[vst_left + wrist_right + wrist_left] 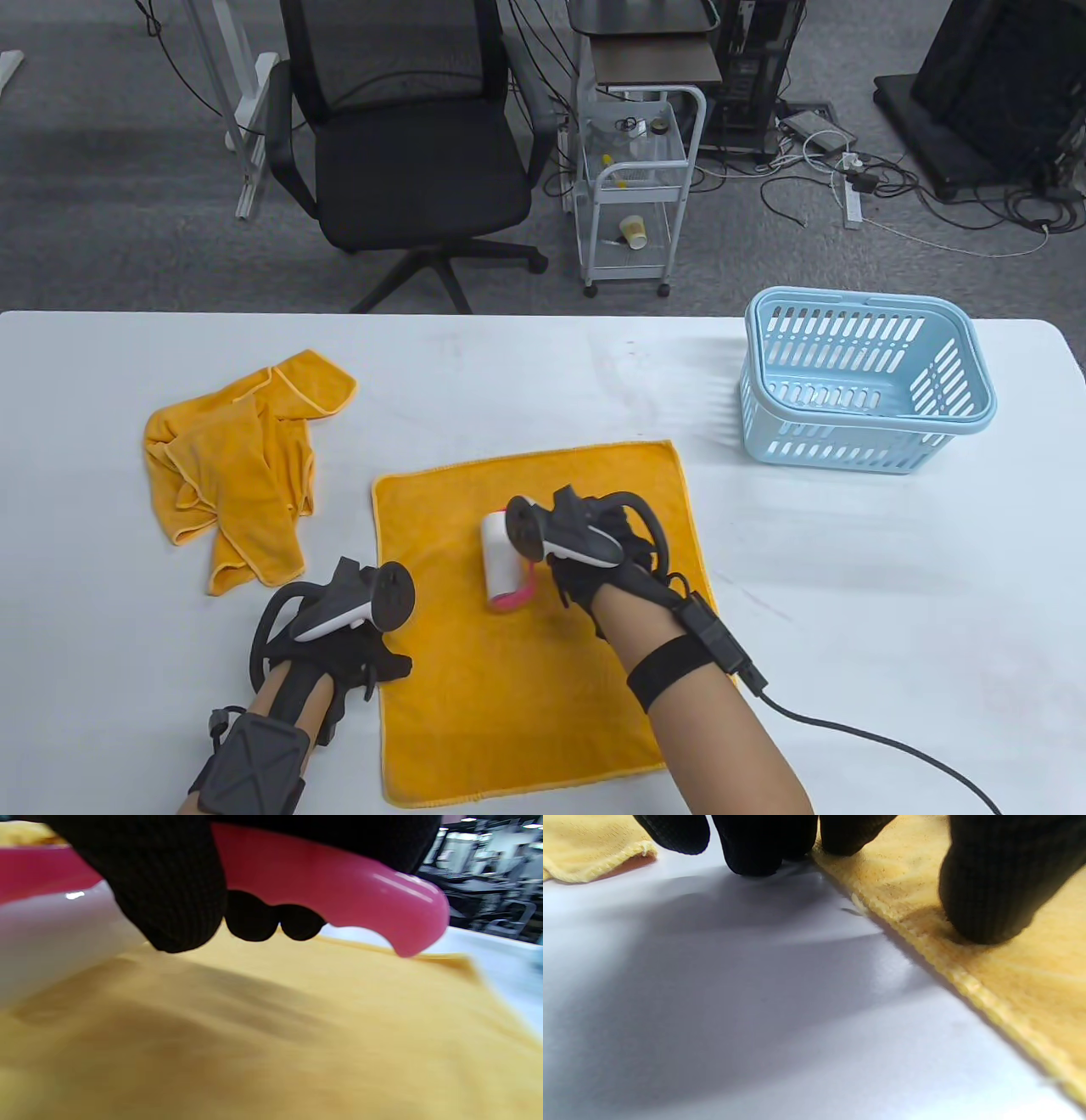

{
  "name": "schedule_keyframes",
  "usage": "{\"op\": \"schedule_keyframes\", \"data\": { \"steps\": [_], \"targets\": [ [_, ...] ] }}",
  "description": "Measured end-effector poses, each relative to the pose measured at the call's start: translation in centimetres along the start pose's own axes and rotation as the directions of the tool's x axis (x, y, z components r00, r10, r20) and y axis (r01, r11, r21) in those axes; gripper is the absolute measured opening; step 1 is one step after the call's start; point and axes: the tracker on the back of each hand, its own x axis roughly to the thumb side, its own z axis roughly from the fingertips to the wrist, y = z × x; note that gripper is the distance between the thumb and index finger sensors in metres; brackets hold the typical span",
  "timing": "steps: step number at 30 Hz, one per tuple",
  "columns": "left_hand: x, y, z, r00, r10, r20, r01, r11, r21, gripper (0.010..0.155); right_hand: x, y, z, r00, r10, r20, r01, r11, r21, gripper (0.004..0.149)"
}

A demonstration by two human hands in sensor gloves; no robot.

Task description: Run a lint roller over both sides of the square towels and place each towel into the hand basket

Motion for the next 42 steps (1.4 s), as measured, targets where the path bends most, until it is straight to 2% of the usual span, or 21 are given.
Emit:
{"op": "schedule_keyframes", "data": {
  "steps": [2, 5, 7, 9, 13, 15, 16, 18, 21, 24, 27, 30, 32, 35, 37, 42],
  "targets": [
    [0.0, 0.0, 0.0, 1.000, 0.000, 0.000, 0.000, 1.000, 0.000, 0.091, 1.9, 0.5, 0.0, 0.999, 0.040, 0.034, -0.040, 0.999, 0.005, 0.056],
    [0.0, 0.0, 0.0, 1.000, -0.002, -0.001, 0.002, 1.000, 0.001, 0.091, 1.3, 0.8, 0.4, 0.997, 0.081, 0.014, -0.080, 0.997, -0.022, 0.058],
    [0.0, 0.0, 0.0, 1.000, -0.003, -0.002, 0.003, 1.000, 0.001, 0.091, -0.5, 0.9, 0.9, 0.992, 0.125, -0.025, -0.125, 0.992, 0.000, 0.058],
    [0.0, 0.0, 0.0, 1.000, -0.005, -0.002, 0.005, 1.000, 0.000, 0.091, -3.7, 0.9, 1.6, 0.974, 0.201, -0.104, -0.196, 0.979, 0.053, 0.057],
    [0.0, 0.0, 0.0, 1.000, -0.008, -0.002, 0.008, 1.000, 0.000, 0.091, -10.5, 1.3, 3.4, 0.896, 0.373, -0.242, -0.337, 0.925, 0.176, 0.057],
    [0.1, 0.1, 0.0, 1.000, -0.010, -0.002, 0.010, 1.000, -0.001, 0.091, -13.2, 1.8, 4.3, 0.872, 0.387, -0.298, -0.336, 0.918, 0.209, 0.056],
    [0.1, 0.1, 0.0, 1.000, -0.012, -0.002, 0.012, 1.000, -0.001, 0.091, -13.9, 1.9, 4.7, 0.856, 0.409, -0.316, -0.352, 0.909, 0.223, 0.055],
    [0.1, 0.1, 0.0, 1.000, -0.013, -0.003, 0.013, 1.000, 0.000, 0.091, -14.4, 1.9, 5.1, 0.867, 0.378, -0.326, -0.329, 0.924, 0.196, 0.054],
    [0.1, 0.1, 0.0, 1.000, -0.012, -0.003, 0.012, 1.000, -0.001, 0.091, -12.3, 1.3, 5.3, 0.924, 0.274, -0.268, -0.254, 0.961, 0.108, 0.054],
    [0.1, 0.1, 0.0, 1.000, -0.013, -0.003, 0.013, 1.000, -0.001, 0.091, -7.0, 0.4, 5.3, 0.990, 0.102, -0.100, -0.102, 0.995, 0.014, 0.055],
    [0.1, 0.1, 0.0, 1.000, -0.010, -0.002, 0.010, 1.000, -0.001, 0.091, -2.1, 0.3, 5.3, 0.999, 0.000, 0.046, 0.000, 1.000, -0.008, 0.057],
    [0.1, 0.1, 0.0, 1.000, -0.012, -0.004, 0.012, 1.000, 0.000, 0.091, 1.2, 0.8, 5.3, 0.993, 0.052, 0.110, -0.051, 0.999, -0.005, 0.058],
    [0.1, 0.1, 0.0, 1.000, -0.014, -0.004, 0.014, 1.000, 0.000, 0.091, 1.2, 1.0, 5.4, 0.986, 0.137, 0.096, -0.136, 0.991, -0.012, 0.060],
    [0.1, 0.1, 0.0, 1.000, -0.015, -0.005, 0.015, 1.000, 0.000, 0.091, -1.1, 1.0, 5.9, 0.981, 0.194, 0.028, -0.194, 0.981, 0.008, 0.060],
    [0.2, 0.1, 0.1, 1.000, -0.016, -0.006, 0.016, 1.000, 0.000, 0.091, -4.9, 1.2, 6.7, 0.958, 0.278, -0.066, -0.275, 0.960, 0.059, 0.058],
    [0.2, 0.1, 0.0, 1.000, -0.018, -0.006, 0.018, 1.000, -0.001, 0.091, -11.8, 2.0, 8.4, 0.901, 0.371, -0.225, -0.338, 0.925, 0.172, 0.057]
  ]
}}
